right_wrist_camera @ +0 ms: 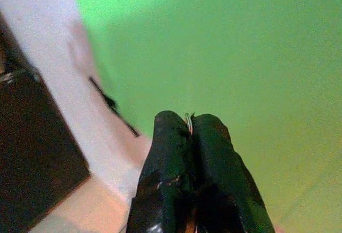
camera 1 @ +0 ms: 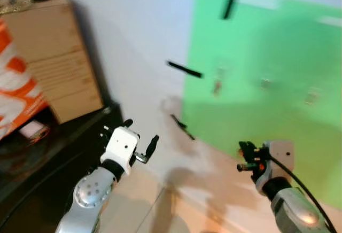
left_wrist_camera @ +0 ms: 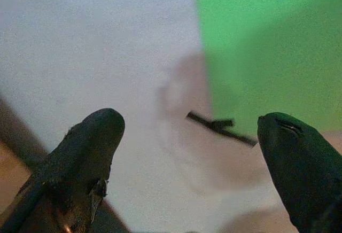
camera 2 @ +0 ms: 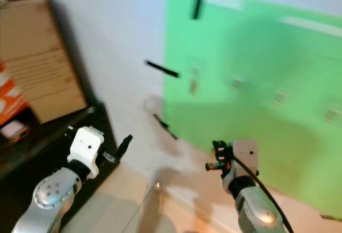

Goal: Hang keys on a hook

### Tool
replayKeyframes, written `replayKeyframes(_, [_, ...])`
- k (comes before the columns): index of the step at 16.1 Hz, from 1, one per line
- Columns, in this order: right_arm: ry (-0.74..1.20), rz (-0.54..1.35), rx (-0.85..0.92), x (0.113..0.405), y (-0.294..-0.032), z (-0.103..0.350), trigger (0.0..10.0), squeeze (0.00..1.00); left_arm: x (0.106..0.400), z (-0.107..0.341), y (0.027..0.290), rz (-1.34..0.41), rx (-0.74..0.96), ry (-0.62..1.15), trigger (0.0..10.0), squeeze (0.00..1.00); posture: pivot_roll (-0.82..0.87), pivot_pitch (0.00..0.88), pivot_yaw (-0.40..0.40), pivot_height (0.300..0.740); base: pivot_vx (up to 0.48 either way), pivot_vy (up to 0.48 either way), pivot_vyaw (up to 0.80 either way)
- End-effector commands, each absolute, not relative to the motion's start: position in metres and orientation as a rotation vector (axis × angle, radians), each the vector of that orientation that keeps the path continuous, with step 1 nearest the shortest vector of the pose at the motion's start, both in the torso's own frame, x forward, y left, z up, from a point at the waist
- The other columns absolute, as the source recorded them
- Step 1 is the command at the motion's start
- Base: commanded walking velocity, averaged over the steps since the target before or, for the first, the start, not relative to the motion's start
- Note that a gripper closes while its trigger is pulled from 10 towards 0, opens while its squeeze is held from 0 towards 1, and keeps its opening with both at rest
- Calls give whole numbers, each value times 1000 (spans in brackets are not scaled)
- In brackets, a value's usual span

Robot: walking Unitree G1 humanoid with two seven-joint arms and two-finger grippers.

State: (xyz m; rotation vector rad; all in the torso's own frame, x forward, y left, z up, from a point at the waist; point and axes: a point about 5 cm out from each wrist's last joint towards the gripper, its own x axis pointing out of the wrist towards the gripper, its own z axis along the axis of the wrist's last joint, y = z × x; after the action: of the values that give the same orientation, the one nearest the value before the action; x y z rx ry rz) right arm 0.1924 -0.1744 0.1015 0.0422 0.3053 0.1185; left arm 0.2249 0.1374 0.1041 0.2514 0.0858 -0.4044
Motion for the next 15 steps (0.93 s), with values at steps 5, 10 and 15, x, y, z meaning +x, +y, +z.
replayKeyframes(5, [262,149,-3,208,-170,112,10000,0,231,108,135,-366,231,65,10000,0,-94,0,12,740,0,-198,0])
replayKeyframes(10, [253,135,1,216,-172,112,10000,0,235,106,138,-336,215,67,10000,0,-90,0,5,740,0,-299,0])
replayKeyframes(15, [245,130,1,218,-175,113,10000,0,238,104,137,-345,210,70,10000,0,-102,0,4,740,0,0,0])
